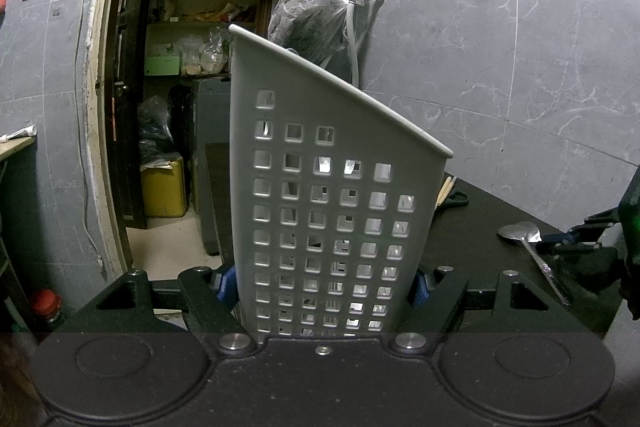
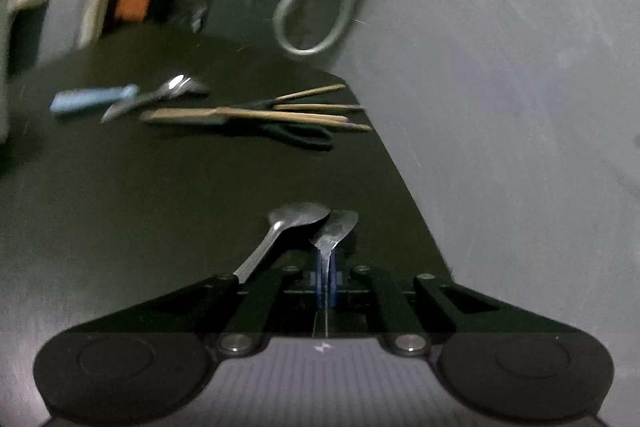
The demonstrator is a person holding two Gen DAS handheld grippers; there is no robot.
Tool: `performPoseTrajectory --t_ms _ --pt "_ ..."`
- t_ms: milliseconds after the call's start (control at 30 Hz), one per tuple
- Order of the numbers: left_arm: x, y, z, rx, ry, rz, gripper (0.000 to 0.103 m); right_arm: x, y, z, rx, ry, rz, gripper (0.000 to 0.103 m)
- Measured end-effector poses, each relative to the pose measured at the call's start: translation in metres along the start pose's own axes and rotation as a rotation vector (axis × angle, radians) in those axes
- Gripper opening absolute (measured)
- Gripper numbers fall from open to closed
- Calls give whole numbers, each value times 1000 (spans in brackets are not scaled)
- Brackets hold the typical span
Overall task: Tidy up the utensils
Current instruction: 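Close the right tool on both silver spoons together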
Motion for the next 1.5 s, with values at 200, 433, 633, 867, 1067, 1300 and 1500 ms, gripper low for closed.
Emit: performPoseTrajectory --t_ms 200,433,633,867,1067,1300,1500 --pt "0 0 0 1 2 0 77 25 -5 1 13 -7 143 5" --pt "-1 0 0 1 1 0 77 37 -8 3 11 -23 235 5" --pt "-1 0 0 1 1 0 77 19 -13 0 -6 -79 87 6" --pt "0 0 0 1 0 -1 78 -24 -12 2 -36 -177 -184 35" --pt "-1 -1 0 2 -1 0 77 -24 -15 18 -94 -219 -245 35" --pt "-1 -1 0 2 0 0 77 -10 -24 2 -29 -281 -256 31" --pt "-1 -1 1 3 1 2 77 -10 -30 -10 -12 -306 -310 18"
Point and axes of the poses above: each gripper's, at about its wrist camera, not at the fingertips, and z roughly against the way its jaws point, x to its left, y to its underside, the point moved 3 cm from there along -z, roughly the way its jaws point, and after that the axes turned 10 degrees about -y, right-handed, at the moved point
